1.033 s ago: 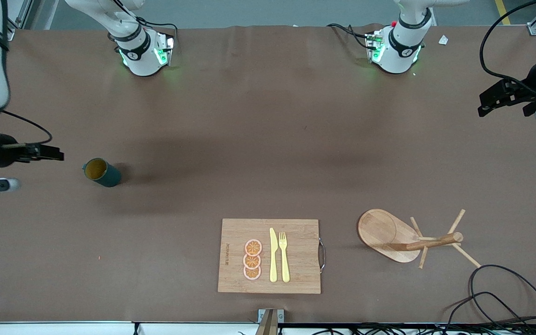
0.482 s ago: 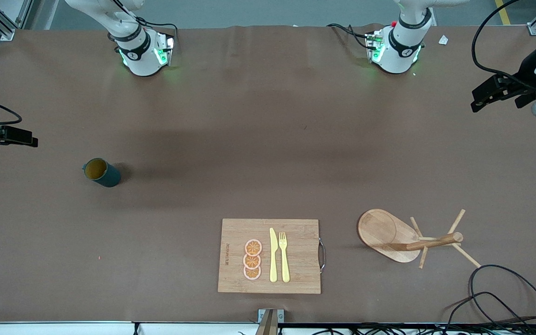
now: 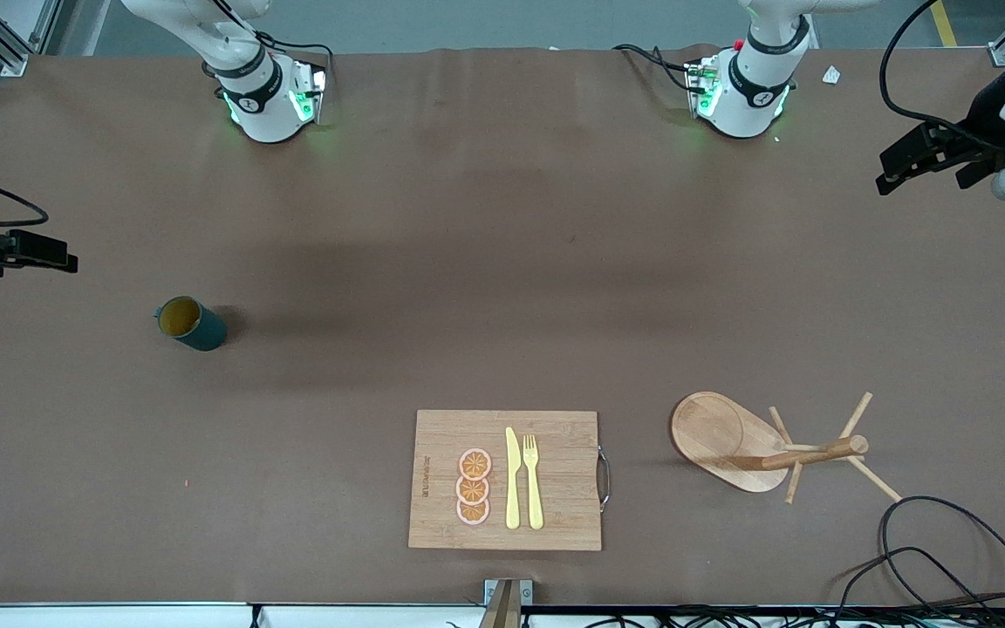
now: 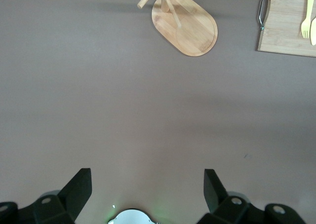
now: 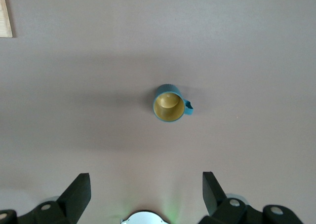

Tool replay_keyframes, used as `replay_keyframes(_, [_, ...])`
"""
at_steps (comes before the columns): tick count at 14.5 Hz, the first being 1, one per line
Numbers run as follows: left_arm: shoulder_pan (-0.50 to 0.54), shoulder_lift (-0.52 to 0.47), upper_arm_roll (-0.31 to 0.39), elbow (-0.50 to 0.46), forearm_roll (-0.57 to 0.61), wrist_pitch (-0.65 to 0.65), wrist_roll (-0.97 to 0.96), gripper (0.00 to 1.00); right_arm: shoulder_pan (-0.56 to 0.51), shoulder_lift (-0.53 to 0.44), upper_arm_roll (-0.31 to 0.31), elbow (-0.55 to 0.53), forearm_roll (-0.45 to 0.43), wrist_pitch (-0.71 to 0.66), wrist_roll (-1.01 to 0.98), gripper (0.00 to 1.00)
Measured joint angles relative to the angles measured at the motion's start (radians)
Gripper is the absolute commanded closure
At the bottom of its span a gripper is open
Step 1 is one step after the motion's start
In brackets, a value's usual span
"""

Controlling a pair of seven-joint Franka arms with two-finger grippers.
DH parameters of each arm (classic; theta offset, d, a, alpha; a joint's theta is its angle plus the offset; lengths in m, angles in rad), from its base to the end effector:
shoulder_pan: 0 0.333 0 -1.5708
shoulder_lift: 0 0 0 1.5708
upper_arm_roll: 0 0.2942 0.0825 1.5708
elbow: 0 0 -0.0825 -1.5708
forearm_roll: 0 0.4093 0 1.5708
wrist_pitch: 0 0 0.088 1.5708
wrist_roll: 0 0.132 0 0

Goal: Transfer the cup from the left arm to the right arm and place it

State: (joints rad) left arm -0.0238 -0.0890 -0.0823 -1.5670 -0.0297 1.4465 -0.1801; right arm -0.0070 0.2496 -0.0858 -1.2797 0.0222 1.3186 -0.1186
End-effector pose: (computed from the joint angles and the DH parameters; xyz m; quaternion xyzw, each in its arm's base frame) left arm 0.5361 -0.0633 0.6186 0.9992 0.0356 -0.0173 0.0087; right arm 0.6146 -0.0476 0.5501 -0.9944 -0.0147 0.1041 0.0114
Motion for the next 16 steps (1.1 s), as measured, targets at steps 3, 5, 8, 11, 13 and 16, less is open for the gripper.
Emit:
replay_keyframes(3, [0.003,-0.02,0.002,-0.01,0.0,0.002,0.044,0.0,-0.001,-0.036,-0.003,-0.03,0.0,-0.009,0.014,0.0])
replay_keyframes(5, [0.007,-0.023,0.004,-0.011,0.0,0.002,0.067,0.0,-0.002,-0.088,-0.005,-0.086,-0.002,-0.001,0.014,0.0])
replay_keyframes(8, [0.008,-0.023,0.004,-0.011,0.0,0.003,0.067,0.0,-0.002,-0.216,-0.005,-0.217,-0.005,0.048,0.014,0.0])
replay_keyframes(11, [0.008,-0.024,0.004,-0.011,0.0,0.005,0.067,0.0,-0.003,-0.304,-0.008,-0.262,-0.006,0.059,0.015,0.0])
replay_keyframes(13, [0.008,-0.024,0.004,-0.011,0.0,0.01,0.069,0.0,-0.003,-0.325,-0.01,-0.266,-0.007,0.059,0.015,0.0])
replay_keyframes(16, [0.009,-0.024,0.004,-0.002,0.0,0.017,0.078,0.0,-0.001,-0.325,-0.003,-0.277,-0.009,0.059,0.015,0.0])
